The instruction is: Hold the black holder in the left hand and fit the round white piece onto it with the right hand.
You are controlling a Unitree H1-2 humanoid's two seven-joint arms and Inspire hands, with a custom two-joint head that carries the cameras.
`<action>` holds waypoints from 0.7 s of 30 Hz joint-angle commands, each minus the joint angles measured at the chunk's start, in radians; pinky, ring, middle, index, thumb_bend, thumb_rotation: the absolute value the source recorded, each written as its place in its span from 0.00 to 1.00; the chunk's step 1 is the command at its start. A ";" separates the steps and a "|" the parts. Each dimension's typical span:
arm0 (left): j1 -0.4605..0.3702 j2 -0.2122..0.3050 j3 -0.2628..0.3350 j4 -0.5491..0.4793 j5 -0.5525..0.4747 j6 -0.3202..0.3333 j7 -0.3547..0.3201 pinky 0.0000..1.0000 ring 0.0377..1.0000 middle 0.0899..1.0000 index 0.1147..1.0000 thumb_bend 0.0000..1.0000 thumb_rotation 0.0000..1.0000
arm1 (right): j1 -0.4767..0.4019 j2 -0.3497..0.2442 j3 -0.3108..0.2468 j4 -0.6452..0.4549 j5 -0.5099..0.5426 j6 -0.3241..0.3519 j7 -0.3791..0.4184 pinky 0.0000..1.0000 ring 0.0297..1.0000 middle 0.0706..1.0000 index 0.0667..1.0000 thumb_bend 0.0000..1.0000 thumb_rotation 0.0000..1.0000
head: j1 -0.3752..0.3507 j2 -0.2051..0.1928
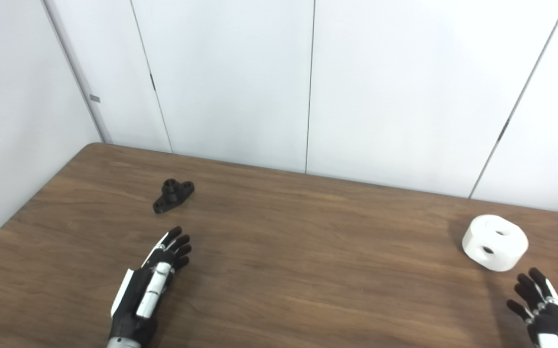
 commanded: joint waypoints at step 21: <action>-0.118 0.119 0.091 -0.143 0.601 0.137 0.076 0.87 0.91 0.92 0.91 0.80 0.36 | 0.049 0.010 0.010 0.030 -0.053 -0.032 -0.030 0.88 0.91 0.90 0.92 0.47 0.94 | -0.018 0.012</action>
